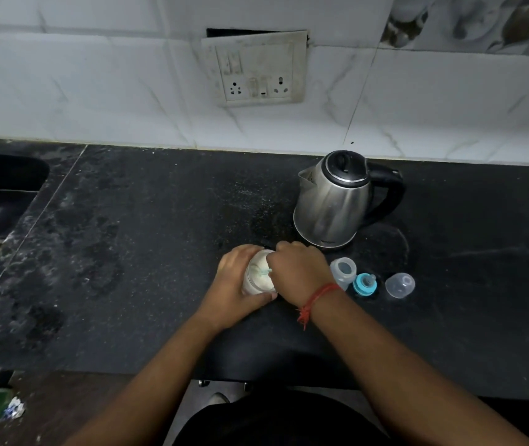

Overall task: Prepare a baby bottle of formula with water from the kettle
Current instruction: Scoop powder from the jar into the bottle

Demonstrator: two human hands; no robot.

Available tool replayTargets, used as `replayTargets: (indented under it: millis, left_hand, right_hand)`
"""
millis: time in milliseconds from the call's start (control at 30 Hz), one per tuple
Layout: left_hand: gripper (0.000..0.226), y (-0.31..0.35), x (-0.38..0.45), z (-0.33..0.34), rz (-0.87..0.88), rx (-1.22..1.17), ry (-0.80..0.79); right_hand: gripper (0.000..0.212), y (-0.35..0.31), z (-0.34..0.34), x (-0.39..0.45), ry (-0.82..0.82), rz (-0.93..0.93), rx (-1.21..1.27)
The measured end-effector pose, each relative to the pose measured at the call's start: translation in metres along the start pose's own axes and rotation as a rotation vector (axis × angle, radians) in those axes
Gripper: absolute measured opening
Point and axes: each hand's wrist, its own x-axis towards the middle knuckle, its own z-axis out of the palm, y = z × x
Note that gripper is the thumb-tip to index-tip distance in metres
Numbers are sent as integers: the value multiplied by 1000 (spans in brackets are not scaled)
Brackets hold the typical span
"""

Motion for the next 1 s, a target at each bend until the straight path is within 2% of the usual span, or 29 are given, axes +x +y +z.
replayTargets:
  millis: [233,367,533,733,1000]
  left_hand:
    - [71,18,7,3,-11,-55,67]
    - [71,22,8,7,-23,-53,93]
    - [71,24,10,11,-51,-63,110]
    - [71,24,9,12,-68,-64,127]
    - [70,20,3,3,-117,-119,178]
  right_hand:
    - [17,16,2,-10,229,17,243]
    - [19,26,1,-13,274,64,444]
    - [15,30,4,-10,263,84,586]
    - [5,27,6,-6,249,211,841]
    - [6,24,-2,-5,219,336,1052]
